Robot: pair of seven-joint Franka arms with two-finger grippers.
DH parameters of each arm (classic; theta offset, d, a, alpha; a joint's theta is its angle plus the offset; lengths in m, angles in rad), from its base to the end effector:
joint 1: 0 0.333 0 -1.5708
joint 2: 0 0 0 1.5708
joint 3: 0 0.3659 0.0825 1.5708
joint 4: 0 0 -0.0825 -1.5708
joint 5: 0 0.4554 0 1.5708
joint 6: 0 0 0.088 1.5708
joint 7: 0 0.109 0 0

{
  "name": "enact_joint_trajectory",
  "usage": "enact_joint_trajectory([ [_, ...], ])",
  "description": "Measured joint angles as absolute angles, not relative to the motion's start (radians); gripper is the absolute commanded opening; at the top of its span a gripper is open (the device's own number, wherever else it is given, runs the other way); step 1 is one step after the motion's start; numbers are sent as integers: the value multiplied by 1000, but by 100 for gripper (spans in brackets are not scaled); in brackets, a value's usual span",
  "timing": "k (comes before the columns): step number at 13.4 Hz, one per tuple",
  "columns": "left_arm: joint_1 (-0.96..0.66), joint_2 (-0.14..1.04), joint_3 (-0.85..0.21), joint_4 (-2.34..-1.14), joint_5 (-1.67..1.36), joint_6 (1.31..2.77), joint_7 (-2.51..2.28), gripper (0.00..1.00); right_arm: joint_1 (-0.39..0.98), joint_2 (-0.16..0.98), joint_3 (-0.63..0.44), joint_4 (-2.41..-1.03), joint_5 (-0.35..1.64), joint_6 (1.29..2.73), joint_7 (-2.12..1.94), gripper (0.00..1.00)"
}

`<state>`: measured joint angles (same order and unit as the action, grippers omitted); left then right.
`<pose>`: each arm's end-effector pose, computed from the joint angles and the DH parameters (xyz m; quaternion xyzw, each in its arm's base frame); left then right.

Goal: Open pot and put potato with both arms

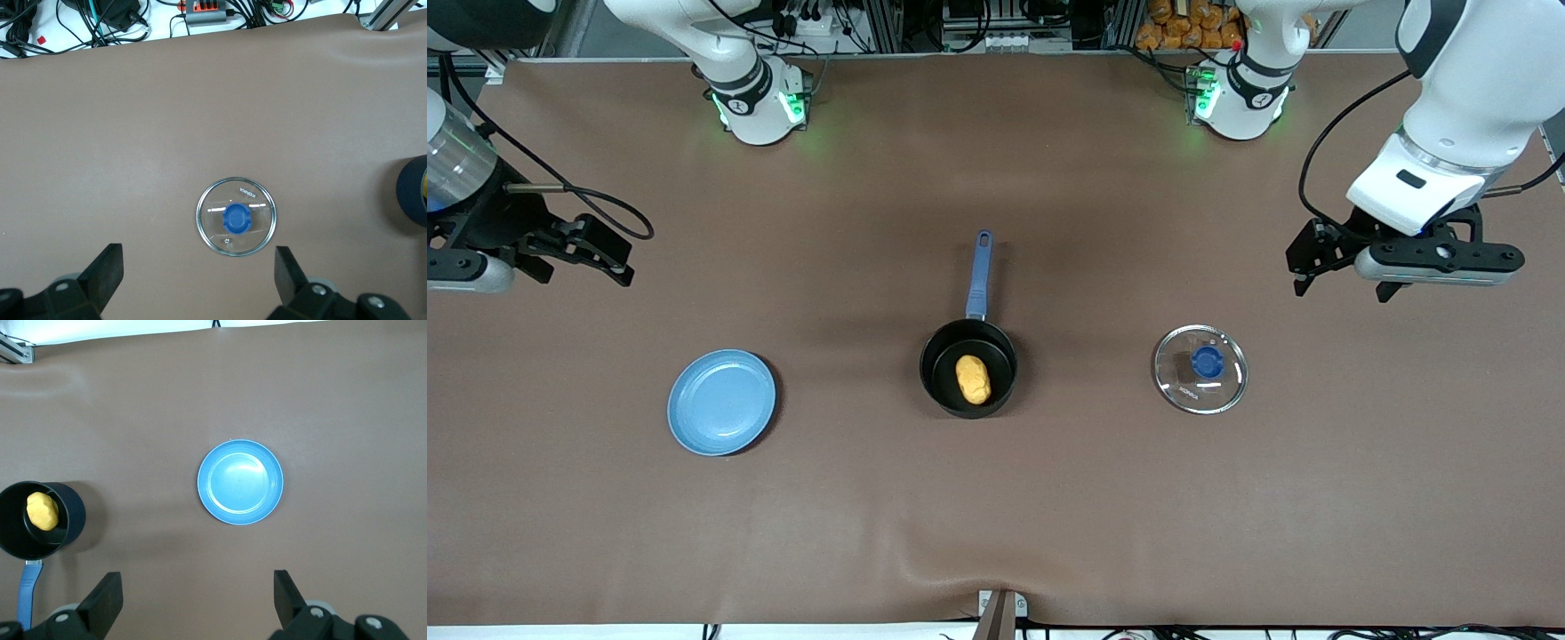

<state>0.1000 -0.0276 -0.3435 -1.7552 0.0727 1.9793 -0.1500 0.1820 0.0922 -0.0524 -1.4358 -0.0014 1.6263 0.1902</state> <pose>0.6293 -0.1542 0.6269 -0.9898 0.0570 -0.1299 0.0144 0.6597 0.0877 0.6919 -0.9983 0.0300 -0.0491 0.0048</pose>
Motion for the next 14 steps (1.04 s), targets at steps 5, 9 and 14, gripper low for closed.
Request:
enact_joint_trajectory([
  [5,101,-21,-339,-1747,73,1979,-150,100,172,95,-53,-1437,-2,1626,190,100],
  [9,97,-21,-339,-1737,73,1979,-150,100,171,92,-53,-1437,-2,1625,190,100],
  [14,96,-21,-339,-1735,73,1979,-150,100,171,80,-53,-1437,-2,1621,190,100],
])
